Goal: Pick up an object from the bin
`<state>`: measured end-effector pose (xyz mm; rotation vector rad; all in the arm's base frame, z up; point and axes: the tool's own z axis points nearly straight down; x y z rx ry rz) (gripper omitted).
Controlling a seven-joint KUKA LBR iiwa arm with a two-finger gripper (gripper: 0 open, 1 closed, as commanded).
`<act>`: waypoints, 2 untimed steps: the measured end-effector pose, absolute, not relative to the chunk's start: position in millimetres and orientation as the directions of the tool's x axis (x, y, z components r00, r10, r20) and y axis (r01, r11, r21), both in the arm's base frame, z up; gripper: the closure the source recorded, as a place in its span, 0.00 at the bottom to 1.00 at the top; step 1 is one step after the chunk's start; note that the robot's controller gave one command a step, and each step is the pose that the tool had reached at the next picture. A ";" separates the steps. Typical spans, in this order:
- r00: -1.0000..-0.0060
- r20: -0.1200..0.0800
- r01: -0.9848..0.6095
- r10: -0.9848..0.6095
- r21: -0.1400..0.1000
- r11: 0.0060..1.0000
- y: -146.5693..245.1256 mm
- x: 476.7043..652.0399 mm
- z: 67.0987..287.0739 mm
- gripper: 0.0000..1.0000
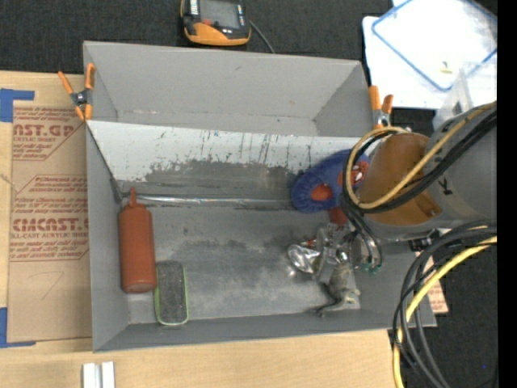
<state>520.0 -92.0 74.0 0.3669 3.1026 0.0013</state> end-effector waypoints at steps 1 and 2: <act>-0.972 -0.017 0.233 0.233 0.003 0.972 -92.1 520.0 73.9 1.00; -0.972 -0.011 0.233 0.233 0.003 0.972 -91.4 517.8 88.8 1.00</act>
Offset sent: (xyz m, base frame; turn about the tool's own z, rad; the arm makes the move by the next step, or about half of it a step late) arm -0.0004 0.0000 0.1019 -0.0001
